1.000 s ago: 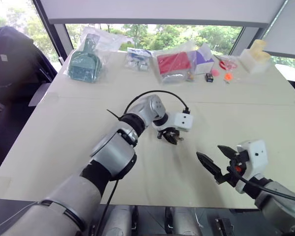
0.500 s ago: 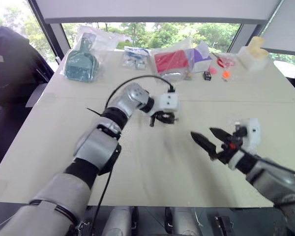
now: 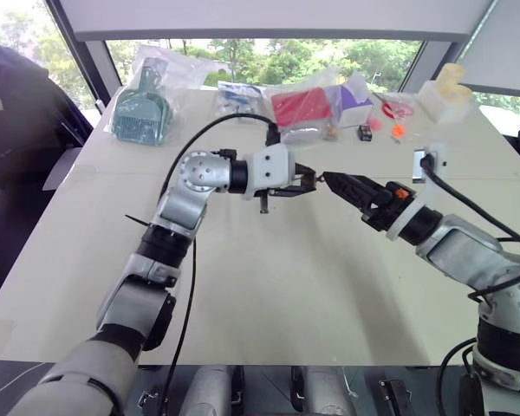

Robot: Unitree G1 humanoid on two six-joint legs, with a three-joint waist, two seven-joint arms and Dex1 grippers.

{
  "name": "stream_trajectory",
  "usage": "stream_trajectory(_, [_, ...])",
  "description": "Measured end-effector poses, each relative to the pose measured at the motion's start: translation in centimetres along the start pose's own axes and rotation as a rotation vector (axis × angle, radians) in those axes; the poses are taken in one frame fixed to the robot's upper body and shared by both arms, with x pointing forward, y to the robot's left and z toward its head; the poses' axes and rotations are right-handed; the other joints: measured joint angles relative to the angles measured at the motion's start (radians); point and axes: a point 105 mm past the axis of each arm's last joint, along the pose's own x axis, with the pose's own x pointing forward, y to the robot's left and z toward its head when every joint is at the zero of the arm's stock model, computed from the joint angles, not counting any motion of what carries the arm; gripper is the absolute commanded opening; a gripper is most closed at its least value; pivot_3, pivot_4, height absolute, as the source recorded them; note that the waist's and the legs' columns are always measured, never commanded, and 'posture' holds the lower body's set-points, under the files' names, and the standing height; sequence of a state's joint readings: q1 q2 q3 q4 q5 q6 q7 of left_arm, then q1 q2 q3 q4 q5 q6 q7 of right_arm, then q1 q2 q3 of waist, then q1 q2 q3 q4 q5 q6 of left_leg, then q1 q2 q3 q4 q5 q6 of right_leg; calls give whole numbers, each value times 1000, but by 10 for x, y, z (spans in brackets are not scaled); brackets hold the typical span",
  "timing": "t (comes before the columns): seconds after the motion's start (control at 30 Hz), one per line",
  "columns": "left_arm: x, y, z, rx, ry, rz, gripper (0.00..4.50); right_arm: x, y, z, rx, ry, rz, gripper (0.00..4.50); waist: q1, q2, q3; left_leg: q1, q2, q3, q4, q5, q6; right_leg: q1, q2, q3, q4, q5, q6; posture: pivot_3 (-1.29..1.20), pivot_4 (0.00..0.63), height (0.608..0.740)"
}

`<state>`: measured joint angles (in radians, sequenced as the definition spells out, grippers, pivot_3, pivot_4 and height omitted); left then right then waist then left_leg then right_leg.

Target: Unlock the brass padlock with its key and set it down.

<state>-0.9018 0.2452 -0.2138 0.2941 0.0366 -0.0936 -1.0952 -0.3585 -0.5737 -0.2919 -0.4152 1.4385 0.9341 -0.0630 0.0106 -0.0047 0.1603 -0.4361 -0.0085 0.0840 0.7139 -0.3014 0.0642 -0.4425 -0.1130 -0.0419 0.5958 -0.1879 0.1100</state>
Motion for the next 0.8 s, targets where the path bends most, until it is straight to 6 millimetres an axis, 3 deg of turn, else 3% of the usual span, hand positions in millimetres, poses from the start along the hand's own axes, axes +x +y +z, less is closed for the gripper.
stream_trajectory(0.07, [-1, 1, 2, -6, 1, 17, 681, 3, 1, -2, 4, 12, 6, 1589, 1, 0, 0, 0, 0, 0, 0, 0, 0, 0, 1, -1, 1, 0, 0, 0, 150, 740])
stream_trajectory(0.73, [-4, -1, 1, 17, 21, 0, 681, 17, 7, -13, 24, 25, 40, 1589, 1, 0, 0, 1, 1, 0, 0, 0, 0, 1, 6, -1, 1, 1, 3, 0, 150, 740])
stream_trajectory(0.8, [-4, -1, 1, 21, 20, -1, 681, 18, 8, -13, 30, 20, 44, 1055, 2, 0, 0, 1, 1, 0, 0, 0, 0, 1, 6, -1, 1, 1, 3, 0, 150, 740])
